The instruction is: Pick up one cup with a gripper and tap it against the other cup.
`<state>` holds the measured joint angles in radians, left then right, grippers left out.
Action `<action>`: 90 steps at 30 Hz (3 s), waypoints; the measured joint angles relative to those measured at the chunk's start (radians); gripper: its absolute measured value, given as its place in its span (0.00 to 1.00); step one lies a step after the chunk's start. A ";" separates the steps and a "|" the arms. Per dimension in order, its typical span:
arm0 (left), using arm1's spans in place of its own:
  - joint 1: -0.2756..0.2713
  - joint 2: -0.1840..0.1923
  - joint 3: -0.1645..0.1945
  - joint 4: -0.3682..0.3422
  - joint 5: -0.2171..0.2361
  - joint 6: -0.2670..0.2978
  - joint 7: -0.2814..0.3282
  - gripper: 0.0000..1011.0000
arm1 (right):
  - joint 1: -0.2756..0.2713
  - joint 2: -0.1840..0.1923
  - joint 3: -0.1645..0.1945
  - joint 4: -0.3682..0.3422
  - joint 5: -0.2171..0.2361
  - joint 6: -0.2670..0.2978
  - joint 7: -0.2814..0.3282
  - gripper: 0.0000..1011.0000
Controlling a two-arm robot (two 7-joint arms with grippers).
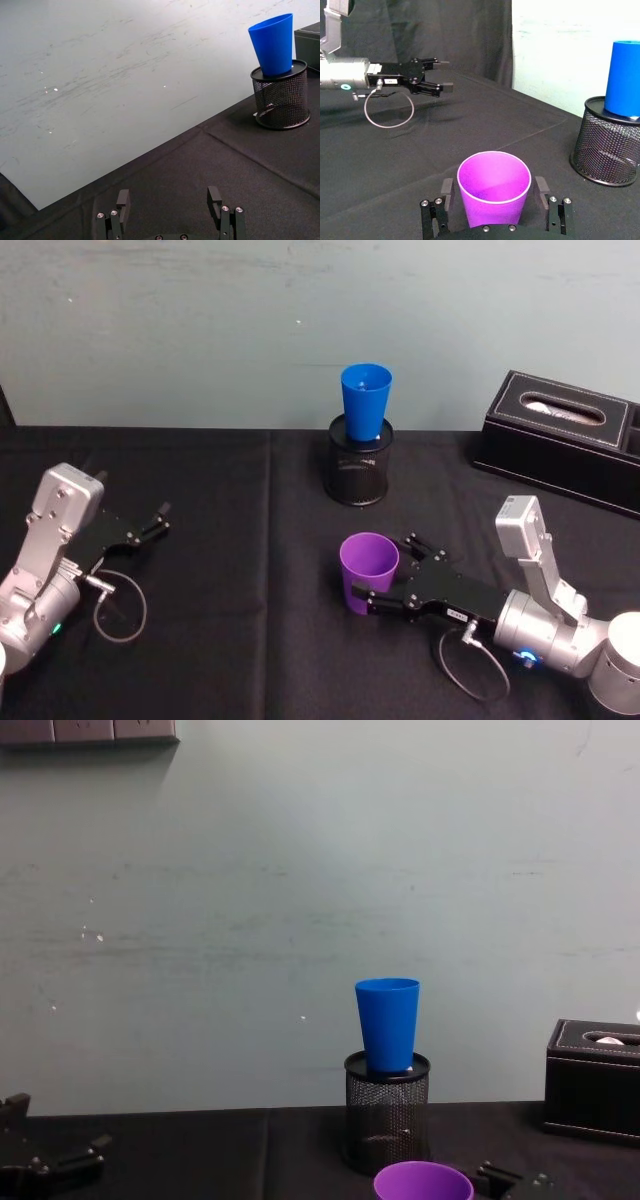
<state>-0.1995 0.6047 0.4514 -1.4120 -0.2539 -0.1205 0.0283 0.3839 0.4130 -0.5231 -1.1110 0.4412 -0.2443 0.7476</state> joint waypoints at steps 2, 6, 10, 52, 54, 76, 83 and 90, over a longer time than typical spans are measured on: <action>0.000 0.000 0.000 0.000 0.000 0.000 0.000 1.00 | 0.004 -0.007 0.001 0.009 -0.001 0.001 0.001 0.99; 0.000 0.000 0.000 0.000 0.000 0.000 0.000 1.00 | 0.008 -0.015 0.002 0.018 0.000 0.006 0.005 0.99; 0.000 0.000 0.000 0.000 0.000 0.000 0.000 1.00 | 0.011 -0.021 0.004 0.023 0.004 0.010 0.010 0.99; 0.000 0.000 0.000 0.000 0.000 0.000 0.000 1.00 | 0.008 -0.016 0.003 0.018 0.004 0.009 0.011 0.72; 0.000 0.000 0.000 0.000 0.000 0.000 0.000 1.00 | 0.008 -0.016 0.003 0.018 0.004 0.009 0.011 0.72; 0.000 0.000 0.000 0.000 0.000 0.000 0.000 1.00 | 0.007 -0.015 0.004 0.014 0.004 0.009 0.011 0.72; 0.000 0.000 0.000 0.000 0.000 0.000 0.000 1.00 | -0.012 0.012 0.026 -0.060 0.038 0.028 0.026 0.72; 0.000 0.000 0.000 0.000 0.000 0.000 0.000 1.00 | -0.021 0.069 0.052 -0.192 0.120 0.146 0.039 0.72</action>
<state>-0.1995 0.6047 0.4514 -1.4120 -0.2539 -0.1206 0.0283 0.3627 0.4823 -0.4709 -1.3030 0.5609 -0.0981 0.7871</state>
